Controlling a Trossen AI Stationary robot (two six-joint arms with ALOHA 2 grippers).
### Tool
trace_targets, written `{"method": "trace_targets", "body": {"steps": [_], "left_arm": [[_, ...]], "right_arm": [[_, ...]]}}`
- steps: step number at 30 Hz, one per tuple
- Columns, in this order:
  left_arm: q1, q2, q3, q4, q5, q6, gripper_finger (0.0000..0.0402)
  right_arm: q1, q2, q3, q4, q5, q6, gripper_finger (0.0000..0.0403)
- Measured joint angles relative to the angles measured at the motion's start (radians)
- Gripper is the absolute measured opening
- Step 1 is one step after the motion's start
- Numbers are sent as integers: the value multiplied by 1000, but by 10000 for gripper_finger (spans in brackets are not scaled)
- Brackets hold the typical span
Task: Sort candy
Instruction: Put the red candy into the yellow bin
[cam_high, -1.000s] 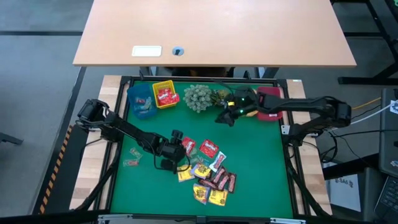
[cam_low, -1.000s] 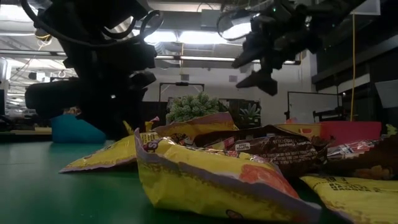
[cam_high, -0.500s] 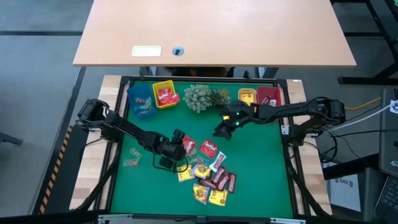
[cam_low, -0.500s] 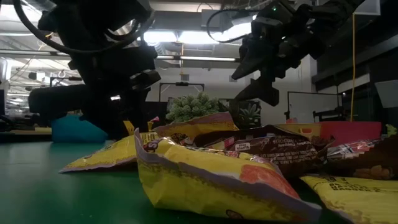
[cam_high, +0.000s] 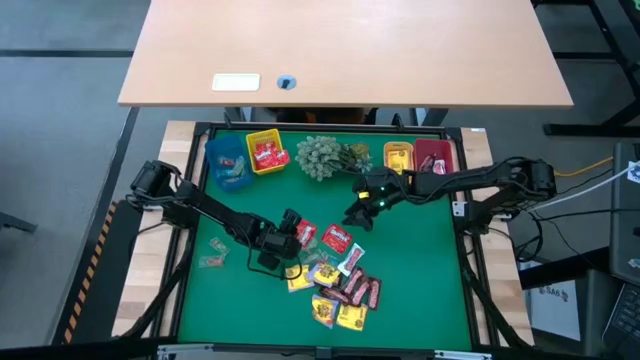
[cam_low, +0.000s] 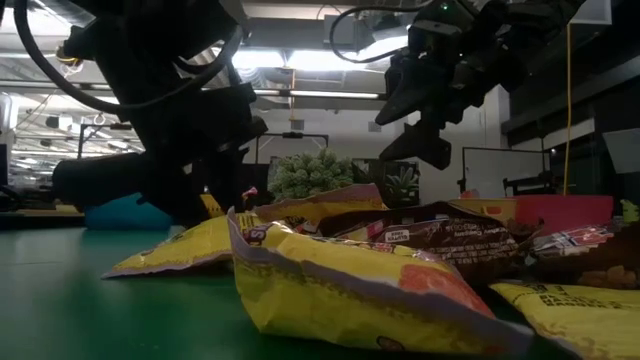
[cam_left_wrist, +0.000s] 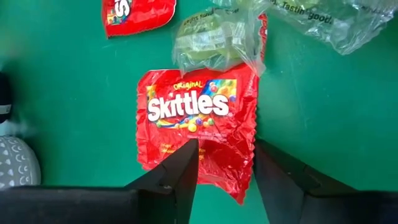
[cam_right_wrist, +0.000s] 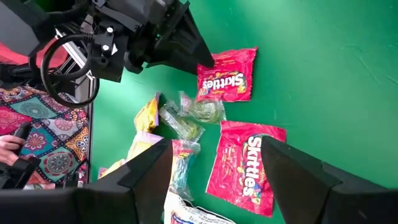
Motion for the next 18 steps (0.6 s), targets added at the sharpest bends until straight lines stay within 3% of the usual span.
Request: {"method": "trace_targets", "body": {"steps": [13, 18], "left_arm": [[0, 4, -4, 27, 22, -98, 16], [1, 6, -4, 51, 18, -151, 3]], "right_arm": [[-1, 0, 0, 0, 0, 0, 245], [-1, 0, 0, 0, 0, 0, 245]]}}
